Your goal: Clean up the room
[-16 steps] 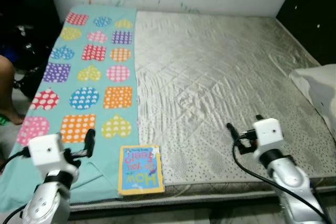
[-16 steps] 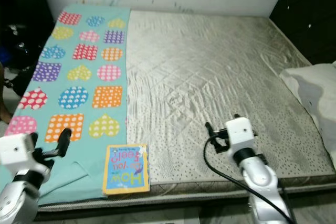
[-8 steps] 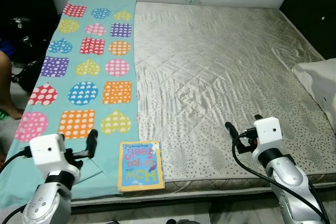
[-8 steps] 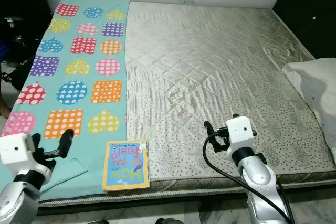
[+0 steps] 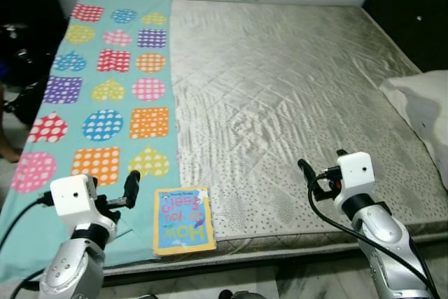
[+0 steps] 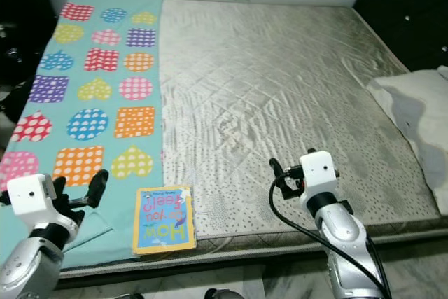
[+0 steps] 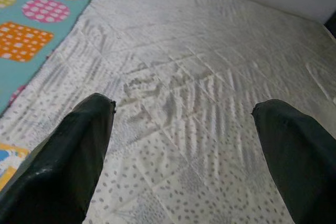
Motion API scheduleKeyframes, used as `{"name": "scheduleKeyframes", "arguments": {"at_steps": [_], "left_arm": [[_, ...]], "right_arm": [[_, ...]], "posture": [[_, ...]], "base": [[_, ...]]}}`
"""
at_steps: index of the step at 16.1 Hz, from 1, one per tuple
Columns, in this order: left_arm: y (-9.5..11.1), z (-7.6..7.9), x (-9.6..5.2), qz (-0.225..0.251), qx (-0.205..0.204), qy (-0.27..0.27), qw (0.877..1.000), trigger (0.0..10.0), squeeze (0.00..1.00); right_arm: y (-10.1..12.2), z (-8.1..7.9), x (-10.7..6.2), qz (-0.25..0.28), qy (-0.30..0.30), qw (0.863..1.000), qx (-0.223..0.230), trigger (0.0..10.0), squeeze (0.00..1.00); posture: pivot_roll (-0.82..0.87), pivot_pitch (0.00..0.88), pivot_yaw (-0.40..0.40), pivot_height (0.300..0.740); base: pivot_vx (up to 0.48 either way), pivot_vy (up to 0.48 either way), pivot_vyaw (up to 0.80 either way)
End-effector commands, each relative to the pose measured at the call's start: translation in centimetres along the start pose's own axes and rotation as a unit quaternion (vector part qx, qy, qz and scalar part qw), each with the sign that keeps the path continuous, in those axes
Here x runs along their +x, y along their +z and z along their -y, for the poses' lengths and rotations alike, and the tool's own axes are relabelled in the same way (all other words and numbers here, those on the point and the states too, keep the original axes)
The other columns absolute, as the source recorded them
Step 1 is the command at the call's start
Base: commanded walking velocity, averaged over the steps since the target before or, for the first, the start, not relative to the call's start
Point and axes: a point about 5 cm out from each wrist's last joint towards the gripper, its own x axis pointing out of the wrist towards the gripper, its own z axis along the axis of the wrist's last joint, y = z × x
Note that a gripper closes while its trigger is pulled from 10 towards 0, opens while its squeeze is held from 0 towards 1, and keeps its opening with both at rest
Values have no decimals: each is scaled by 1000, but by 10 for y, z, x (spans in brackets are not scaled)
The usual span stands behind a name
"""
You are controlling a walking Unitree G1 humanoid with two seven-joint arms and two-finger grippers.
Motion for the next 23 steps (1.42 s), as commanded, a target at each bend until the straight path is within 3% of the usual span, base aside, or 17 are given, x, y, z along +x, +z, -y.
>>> {"name": "scheduleKeyframes", "arguments": {"at_steps": [1, 4, 9, 11, 12, 23], "left_arm": [[-5, -3, -2, -15, -8, 8, 1000, 10000, 0], [-6, -2, -2, -16, -5, 6, 1000, 10000, 0], [-1, 3, 1, 2, 94, -13, 995, 10000, 0], [-1, 3, 1, 1, 93, -12, 996, 10000, 0], [0, 3, 1, 9, 113, -13, 993, 10000, 0], [-2, 5, 1, 16, 97, -18, 995, 10000, 0]], "right_arm": [[-3, 0, -2, -8, 0, 1000, 5, 10000, 0], [-2, -3, 1, -6, 6, 1000, 7, 10000, 0], [-1, -3, 4, -3, 6, 1000, 2, 10000, 0], [-1, -4, 3, -3, 7, 1000, 1, 10000, 0], [-1, -4, 3, -3, 7, 1000, 0, 10000, 0], [-1, -7, 5, -4, 15, 1000, 10, 10000, 0]], "posture": [[-38, 151, -91, 740], [-37, 146, -96, 740], [-36, 143, -100, 740], [-38, 147, -100, 740], [-40, 152, -99, 740], [-40, 161, -98, 740]], "base": [[0, 0, 0], [0, 0, 0], [0, 0, 0], [0, 0, 0], [0, 0, 0], [0, 0, 0]]}}
